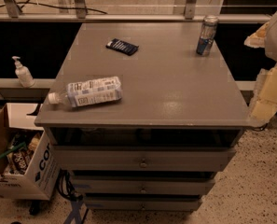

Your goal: Pick redbull can

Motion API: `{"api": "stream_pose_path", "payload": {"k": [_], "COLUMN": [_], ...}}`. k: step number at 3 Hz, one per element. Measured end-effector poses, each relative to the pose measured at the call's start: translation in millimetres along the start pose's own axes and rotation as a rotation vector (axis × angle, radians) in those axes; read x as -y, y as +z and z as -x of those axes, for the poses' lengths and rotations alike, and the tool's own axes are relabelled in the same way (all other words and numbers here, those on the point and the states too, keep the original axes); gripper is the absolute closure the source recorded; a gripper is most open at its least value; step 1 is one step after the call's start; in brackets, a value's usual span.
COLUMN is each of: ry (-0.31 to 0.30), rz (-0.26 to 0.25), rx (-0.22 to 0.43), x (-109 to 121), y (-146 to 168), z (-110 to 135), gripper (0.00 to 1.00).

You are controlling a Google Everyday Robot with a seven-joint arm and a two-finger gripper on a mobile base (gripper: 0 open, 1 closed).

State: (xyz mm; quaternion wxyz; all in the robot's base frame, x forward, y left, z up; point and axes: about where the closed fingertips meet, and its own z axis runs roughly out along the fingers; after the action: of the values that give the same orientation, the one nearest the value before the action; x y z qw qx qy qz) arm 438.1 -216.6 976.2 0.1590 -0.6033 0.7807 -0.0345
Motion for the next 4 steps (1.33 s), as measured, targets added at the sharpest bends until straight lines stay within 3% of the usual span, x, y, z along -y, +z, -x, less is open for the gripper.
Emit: {"api": "stream_pose_path", "payload": {"k": [3, 4], "ry": [0.001, 0.083], "rz": [-0.001, -0.006], "rx": [0.001, 0.056], "x": [0, 12], "y": [0, 39], "z": [0, -14], "gripper": [0.00, 0.00]}}
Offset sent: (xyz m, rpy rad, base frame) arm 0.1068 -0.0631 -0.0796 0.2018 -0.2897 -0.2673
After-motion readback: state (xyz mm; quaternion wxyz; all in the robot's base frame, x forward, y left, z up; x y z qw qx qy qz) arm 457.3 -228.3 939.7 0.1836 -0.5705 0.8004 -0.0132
